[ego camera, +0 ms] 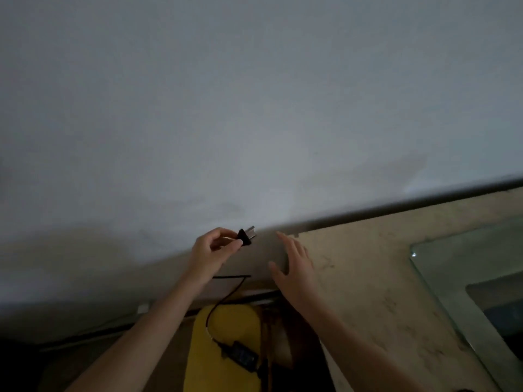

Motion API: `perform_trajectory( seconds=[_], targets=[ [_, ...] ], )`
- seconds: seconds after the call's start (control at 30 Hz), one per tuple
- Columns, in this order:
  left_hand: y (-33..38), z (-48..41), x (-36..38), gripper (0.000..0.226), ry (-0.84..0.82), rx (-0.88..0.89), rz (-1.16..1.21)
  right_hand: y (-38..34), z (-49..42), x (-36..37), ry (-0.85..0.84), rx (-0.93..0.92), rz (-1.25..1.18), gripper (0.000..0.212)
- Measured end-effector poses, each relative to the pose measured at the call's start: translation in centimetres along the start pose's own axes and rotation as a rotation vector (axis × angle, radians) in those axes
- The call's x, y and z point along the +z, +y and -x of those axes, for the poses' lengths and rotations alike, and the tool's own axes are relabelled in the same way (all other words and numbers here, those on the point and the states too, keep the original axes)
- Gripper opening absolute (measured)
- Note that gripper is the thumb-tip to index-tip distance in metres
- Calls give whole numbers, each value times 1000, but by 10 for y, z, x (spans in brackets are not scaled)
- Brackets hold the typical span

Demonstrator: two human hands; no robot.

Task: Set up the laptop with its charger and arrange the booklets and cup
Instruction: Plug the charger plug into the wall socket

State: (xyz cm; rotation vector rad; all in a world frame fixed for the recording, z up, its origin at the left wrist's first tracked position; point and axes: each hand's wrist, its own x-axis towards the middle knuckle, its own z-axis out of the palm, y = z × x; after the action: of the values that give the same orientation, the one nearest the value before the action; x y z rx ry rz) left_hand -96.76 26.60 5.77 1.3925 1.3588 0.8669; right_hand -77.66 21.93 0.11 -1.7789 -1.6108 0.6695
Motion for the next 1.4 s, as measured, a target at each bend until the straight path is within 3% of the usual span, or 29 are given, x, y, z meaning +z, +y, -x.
perform_trajectory(
  seconds=[0.2, 0.37, 0.6, 0.93, 1.23, 1.4],
  targets=[
    [-22, 63, -139, 8, 319, -3, 168, -97, 3, 81, -156, -170, 53, 70],
    [-56, 120, -239, 14, 468, -71, 267, -159, 28, 157, -274, -269, 21, 62],
    [-112, 180, -317, 9, 771, -118, 268, -205, 66, 239, -449, -325, 58, 59],
    [-208, 216, -301, 8, 943, -289, 178, -181, 59, 295, -580, -429, 171, 57],
    [-370, 175, -229, 15, 1021, -328, 40, -70, 17, 405, -655, -797, 550, 69],
    [-455, 150, -187, 12, 1122, -352, 51, -27, -30, 459, -545, -884, 627, 77]
  ],
)
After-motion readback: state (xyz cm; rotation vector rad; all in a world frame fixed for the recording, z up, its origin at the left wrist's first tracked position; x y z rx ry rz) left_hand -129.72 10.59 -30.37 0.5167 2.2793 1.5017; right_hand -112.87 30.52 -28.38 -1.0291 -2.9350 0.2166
